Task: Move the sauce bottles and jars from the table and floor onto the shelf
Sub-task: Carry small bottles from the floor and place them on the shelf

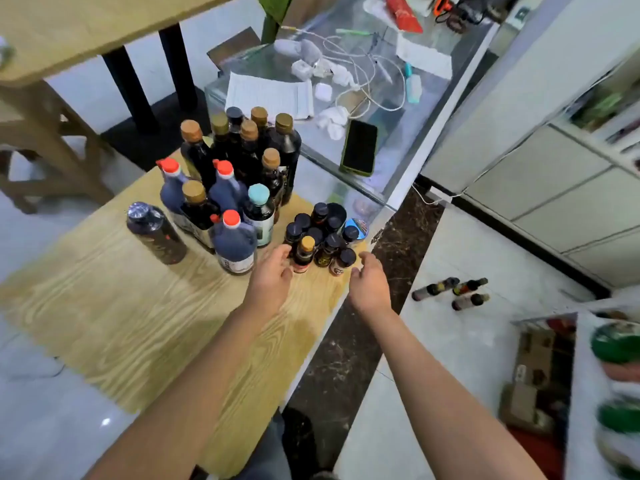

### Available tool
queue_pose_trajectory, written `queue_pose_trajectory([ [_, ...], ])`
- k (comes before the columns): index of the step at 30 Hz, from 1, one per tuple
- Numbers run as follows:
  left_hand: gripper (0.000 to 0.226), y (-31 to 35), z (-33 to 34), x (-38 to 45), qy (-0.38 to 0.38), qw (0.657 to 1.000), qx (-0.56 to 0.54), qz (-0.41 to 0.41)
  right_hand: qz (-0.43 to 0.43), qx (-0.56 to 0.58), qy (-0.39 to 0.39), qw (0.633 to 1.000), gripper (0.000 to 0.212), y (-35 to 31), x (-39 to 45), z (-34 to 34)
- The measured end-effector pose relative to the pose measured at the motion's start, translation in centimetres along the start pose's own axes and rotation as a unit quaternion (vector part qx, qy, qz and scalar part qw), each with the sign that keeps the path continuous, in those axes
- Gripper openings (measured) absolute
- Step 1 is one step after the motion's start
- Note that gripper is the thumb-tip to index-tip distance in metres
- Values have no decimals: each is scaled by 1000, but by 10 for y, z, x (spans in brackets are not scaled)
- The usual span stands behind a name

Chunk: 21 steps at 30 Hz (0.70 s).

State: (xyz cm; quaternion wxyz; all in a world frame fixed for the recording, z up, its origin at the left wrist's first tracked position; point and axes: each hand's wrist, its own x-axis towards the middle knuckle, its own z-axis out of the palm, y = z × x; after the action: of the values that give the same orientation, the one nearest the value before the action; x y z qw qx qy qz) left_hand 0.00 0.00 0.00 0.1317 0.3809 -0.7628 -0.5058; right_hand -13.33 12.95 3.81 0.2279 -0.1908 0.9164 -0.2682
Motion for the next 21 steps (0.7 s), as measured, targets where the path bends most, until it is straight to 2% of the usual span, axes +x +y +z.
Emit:
queue_pose_trajectory([
  [4, 43, 0, 7, 21, -26, 999, 25, -29, 10, 14, -7, 1000, 47, -8, 15, 6],
  [10, 52, 8, 15, 44, -22, 998, 56, -20, 39, 12, -19, 999, 70, -4, 35, 12],
  [13, 56, 5, 22, 50, -9, 997, 71, -2, 53, -7, -28, 998, 64, 1, 48, 11],
  [17, 55, 2, 31, 45, 1, 991, 129, 37, 24, 17, -36, 999, 43, 5, 57, 15],
  [21, 48, 2, 31, 42, 8, 987, 154, 41, 24, 32, -38, 999, 44, 8, 61, 20],
])
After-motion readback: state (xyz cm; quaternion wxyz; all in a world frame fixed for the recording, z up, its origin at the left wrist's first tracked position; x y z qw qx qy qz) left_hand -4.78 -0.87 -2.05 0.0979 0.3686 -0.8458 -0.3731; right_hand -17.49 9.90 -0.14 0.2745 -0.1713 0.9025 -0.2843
